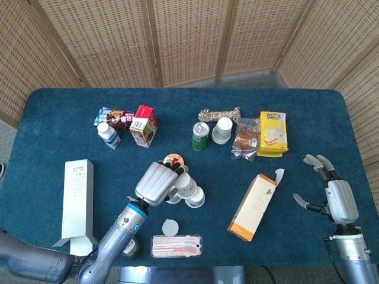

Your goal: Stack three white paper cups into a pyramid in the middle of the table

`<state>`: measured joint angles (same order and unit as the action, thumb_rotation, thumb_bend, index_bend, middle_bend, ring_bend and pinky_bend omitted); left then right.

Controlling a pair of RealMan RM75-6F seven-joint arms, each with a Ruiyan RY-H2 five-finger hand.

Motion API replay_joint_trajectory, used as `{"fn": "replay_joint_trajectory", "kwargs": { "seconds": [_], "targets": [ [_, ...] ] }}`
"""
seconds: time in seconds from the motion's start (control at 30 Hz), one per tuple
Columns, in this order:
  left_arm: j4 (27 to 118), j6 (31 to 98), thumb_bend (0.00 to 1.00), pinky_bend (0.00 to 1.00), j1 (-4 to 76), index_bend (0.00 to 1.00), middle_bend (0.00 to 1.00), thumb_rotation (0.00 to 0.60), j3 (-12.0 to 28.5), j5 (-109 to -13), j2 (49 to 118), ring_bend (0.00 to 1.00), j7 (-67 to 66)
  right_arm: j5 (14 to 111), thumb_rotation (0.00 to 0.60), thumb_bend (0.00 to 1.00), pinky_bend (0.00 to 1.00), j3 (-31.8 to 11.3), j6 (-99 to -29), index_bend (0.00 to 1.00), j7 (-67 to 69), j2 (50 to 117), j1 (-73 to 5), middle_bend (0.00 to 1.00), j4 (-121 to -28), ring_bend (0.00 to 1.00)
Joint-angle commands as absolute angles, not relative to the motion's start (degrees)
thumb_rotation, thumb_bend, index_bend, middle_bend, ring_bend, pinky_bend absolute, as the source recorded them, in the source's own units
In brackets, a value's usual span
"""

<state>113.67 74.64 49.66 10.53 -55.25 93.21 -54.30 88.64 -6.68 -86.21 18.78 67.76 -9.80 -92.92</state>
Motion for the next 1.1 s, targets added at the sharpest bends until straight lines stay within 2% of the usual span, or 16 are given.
{"fn": "replay_joint_trajectory", "kwargs": {
  "seconds": [0.03,1.1],
  "targets": [
    [113.99,75.06,0.35,0.61,49.78,0.36,0.42,0.6,10.25,-54.91,93.26,0.49,-55.14,88.61,0.6,0.24,0.28,-6.68,-86.22,0.12,18.91,67.71,-9.77,0.24,-92.92,0.09],
    [113.56,77.78,0.35,0.6,51.18,0.36,0.42,0.6,9.21,-54.09,96.11,0.49,-61.38,88.66,0.6,0.24,0.28,-6.69,-86.3,0.12,19.11,67.6,-9.69,0.24,-93.05,0.09]
  ]
}}
